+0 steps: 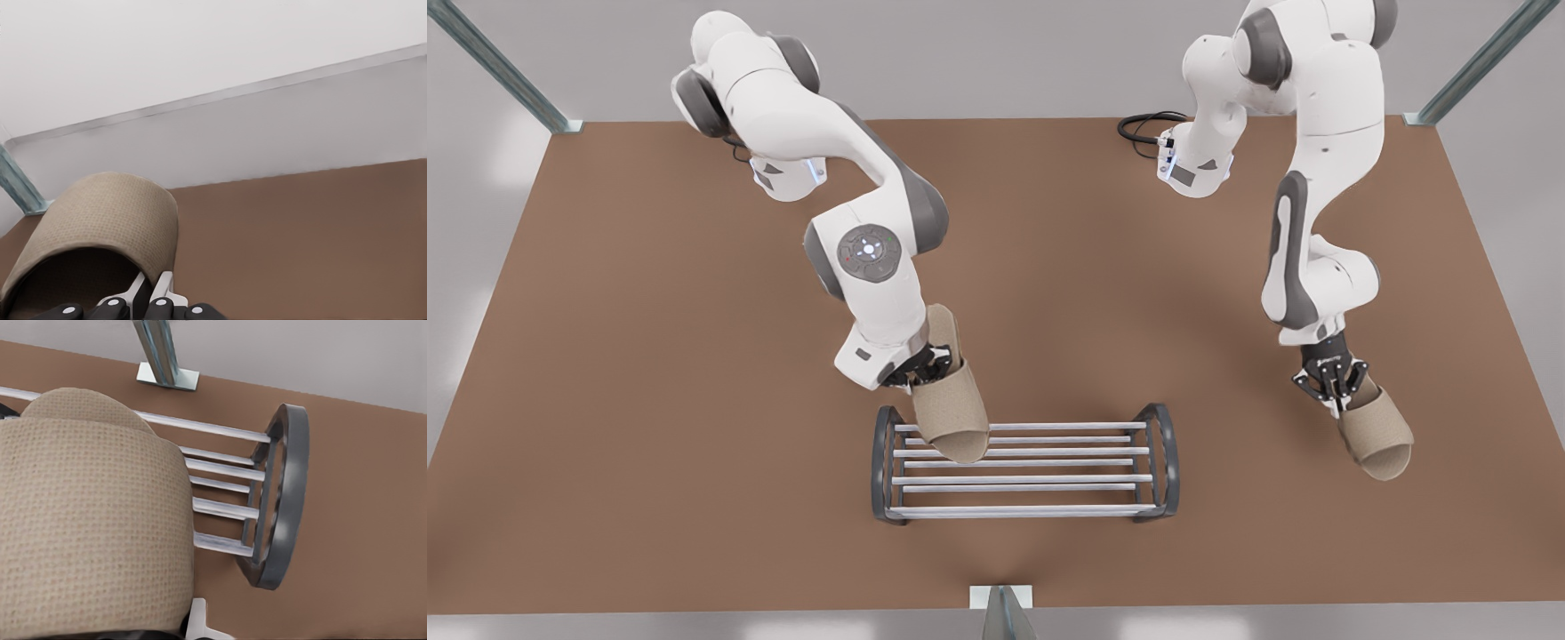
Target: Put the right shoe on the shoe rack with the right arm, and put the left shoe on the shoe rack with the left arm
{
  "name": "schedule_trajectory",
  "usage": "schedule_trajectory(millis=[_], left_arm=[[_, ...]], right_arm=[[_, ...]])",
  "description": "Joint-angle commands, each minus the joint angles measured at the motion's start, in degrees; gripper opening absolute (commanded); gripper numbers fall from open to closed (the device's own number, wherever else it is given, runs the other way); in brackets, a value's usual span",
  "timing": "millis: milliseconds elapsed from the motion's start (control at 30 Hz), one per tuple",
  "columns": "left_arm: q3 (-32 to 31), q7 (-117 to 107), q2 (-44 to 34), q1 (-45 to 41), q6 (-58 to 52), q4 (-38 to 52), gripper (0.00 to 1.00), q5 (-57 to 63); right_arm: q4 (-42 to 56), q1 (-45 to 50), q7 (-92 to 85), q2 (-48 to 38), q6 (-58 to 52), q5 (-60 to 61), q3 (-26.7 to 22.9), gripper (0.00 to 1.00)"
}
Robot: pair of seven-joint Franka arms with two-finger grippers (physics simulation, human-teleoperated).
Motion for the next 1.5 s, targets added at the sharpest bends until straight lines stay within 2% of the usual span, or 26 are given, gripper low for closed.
schedule_trajectory(millis=[0,133,233,467,633,733,900,1000,1033,1067,1100,1133,1300,1367,1400,1467], left_arm=[[0.0,-37.6,-5.9,-1.9,3.8,-0.1,0.21,0.0],[-0.3,-37.6,-14.8,-13.1,4.5,0.4,0.21,-0.6],[-0.3,-37.7,-16.6,-23.9,7.1,5.5,0.21,-4.3],[-10.6,-37.7,-16.5,-24.3,7.9,10.7,0.21,-10.9],[-11.0,-37.7,-11.5,-24.1,6.6,10.7,0.21,-16.7],[-11.1,-37.7,-7.4,-24.1,6.3,13.4,0.21,-19.7],[-10.6,-37.7,-7.6,-26.8,6.2,13.3,0.21,-20.6],[-10.6,-37.7,-4.5,-26.9,6.1,13.3,0.21,-20.8],[-10.6,-37.7,-3.6,-26.8,4.4,13.4,0.21,-21.0],[-10.6,-37.7,-2.8,-26.8,3.6,13.3,0.21,-21.6],[-10.6,-37.7,-2.4,-26.8,3.3,13.4,0.21,-21.8],[-10.7,-37.7,-1.7,-26.8,2.4,13.4,0.21,-22.4],[-10.8,-37.8,-0.1,-26.3,1.9,15.2,0.21,-23.5],[-10.8,-37.9,1.0,-26.2,1.9,16.0,0.21,-24.1],[-10.8,-37.9,1.8,-26.2,2.2,17.0,0.21,-24.3],[-10.8,-38.0,3.5,-25.5,2.3,17.9,0.21,-24.4]], right_arm=[[1.8,1.8,49.8,1.6,1.5,2.2,-2.8,0.21],[1.8,3.7,49.8,3.8,7.7,2.3,-5.0,0.21],[1.8,5.1,49.8,5.1,11.0,2.2,-5.5,0.21],[1.4,8.5,49.8,8.3,16.4,1.8,-7.2,0.21],[-1.3,8.7,49.9,8.8,21.7,-4.4,-6.6,0.21],[-3.2,9.4,49.9,8.8,23.4,-6.1,-6.4,0.25],[-7.3,11.3,51.9,8.9,29.0,-9.7,-6.4,0.26],[-8.3,11.8,51.9,8.9,30.0,-10.9,-6.4,0.26],[-9.5,11.9,51.9,8.9,32.1,-11.9,-6.4,0.37],[-9.5,11.8,51.7,8.8,32.2,-12.1,-6.4,0.66],[-9.5,11.8,51.7,8.9,32.2,-13.8,-6.4,0.88],[-9.5,11.7,51.7,8.9,32.4,-14.4,-6.4,1.00],[-9.3,11.8,51.6,8.8,32.4,-14.5,-6.2,1.00],[-9.2,11.2,51.3,8.2,31.6,-14.1,-4.2,1.00],[-9.2,9.8,51.0,7.5,29.4,-14.2,-1.5,1.00],[-8.9,3.4,45.9,2.6,20.7,-14.1,7.4,1.00]])
